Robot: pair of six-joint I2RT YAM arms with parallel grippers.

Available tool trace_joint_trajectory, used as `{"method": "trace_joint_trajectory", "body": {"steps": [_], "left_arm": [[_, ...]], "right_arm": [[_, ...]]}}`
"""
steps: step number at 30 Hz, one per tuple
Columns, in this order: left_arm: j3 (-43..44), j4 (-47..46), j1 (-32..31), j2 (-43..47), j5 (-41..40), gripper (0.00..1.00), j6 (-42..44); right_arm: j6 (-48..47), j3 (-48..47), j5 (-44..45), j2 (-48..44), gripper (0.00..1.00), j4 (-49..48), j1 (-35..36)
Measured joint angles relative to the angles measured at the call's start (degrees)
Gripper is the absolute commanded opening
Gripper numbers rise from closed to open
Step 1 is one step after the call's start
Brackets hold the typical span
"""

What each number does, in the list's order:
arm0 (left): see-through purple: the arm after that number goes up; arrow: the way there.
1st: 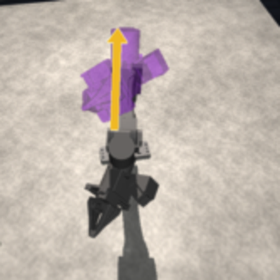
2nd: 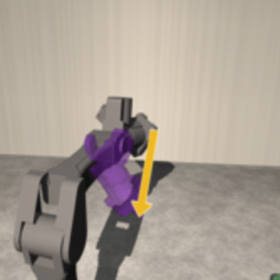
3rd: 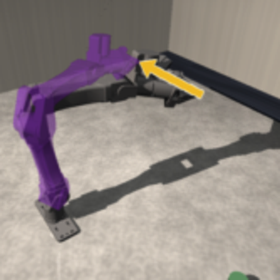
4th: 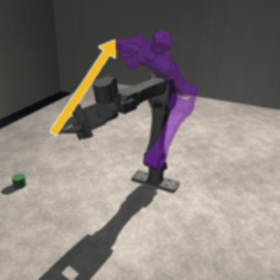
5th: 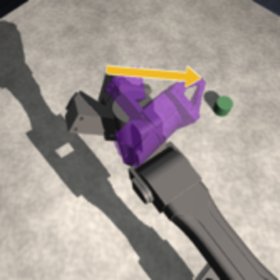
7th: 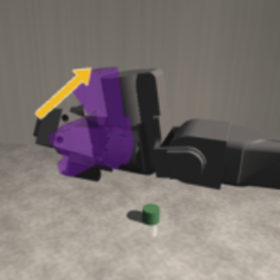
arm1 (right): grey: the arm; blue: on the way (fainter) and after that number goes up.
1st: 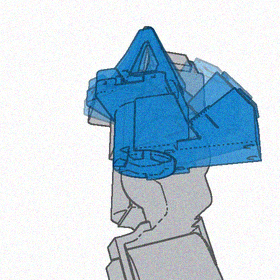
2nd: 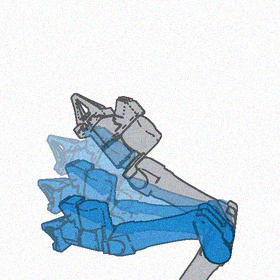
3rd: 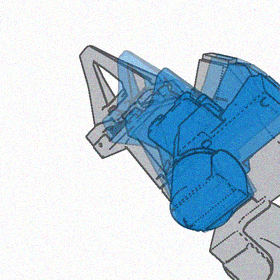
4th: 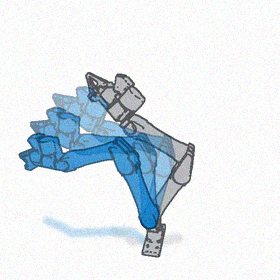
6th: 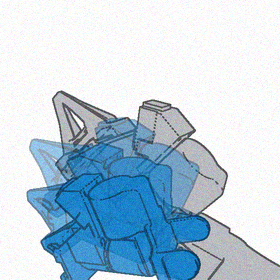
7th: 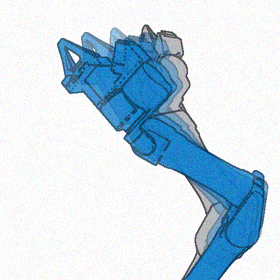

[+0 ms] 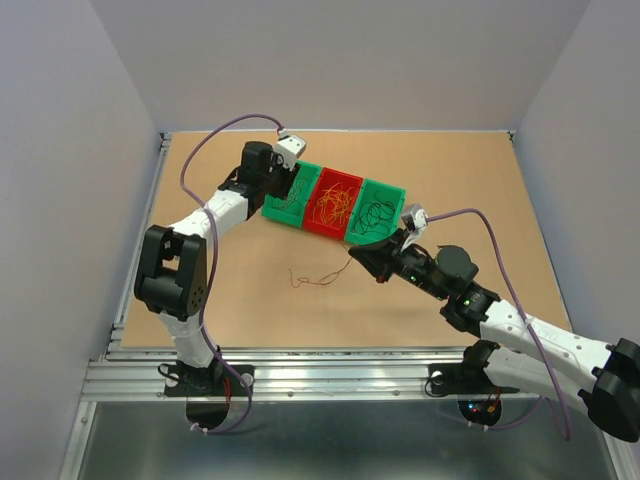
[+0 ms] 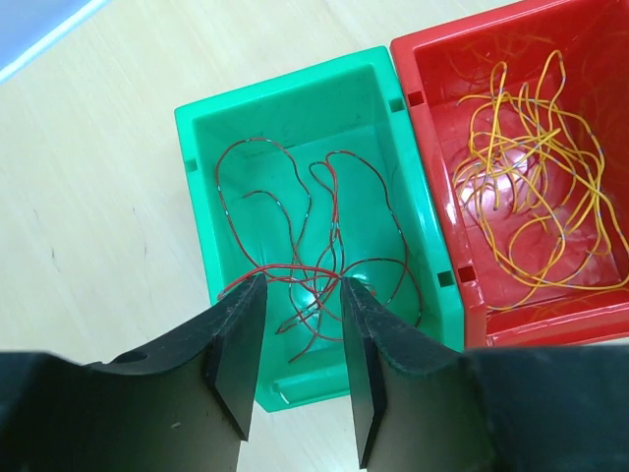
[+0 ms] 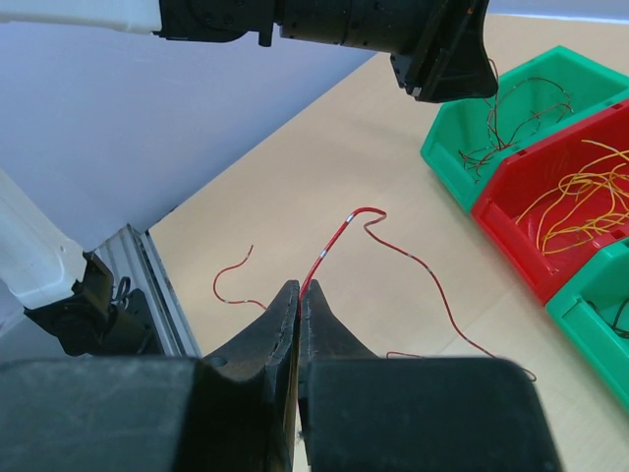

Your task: Untangle the cables

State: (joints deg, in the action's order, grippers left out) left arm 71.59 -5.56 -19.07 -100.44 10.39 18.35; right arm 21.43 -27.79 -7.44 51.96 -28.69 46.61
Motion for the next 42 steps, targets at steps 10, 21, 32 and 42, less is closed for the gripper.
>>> {"method": "trace_joint_trajectory", "body": {"steps": [10,21,32,42], "left_arm": [[0.74,0.04,0.00,-3.87,-0.57,0.39,0.15],[12.20,2.12,-0.33,-14.51,-0.13,0.29,-0.07],[37.05,20.44,-3.04,-33.64,-2.21,0.17,0.94],[32.02,21.11,-4.13,-31.04,-5.27,0.15,2.80]], "right_arm": [[0.00,0.00,0.00,-0.26,0.01,0.07,0.00],[-0.02,0.00,0.00,0.79,0.01,0.13,0.00],[-0.02,0.00,0.00,1.84,0.01,0.42,0.00],[-0.02,0.00,0.00,1.27,0.01,0.76,0.00]]}}
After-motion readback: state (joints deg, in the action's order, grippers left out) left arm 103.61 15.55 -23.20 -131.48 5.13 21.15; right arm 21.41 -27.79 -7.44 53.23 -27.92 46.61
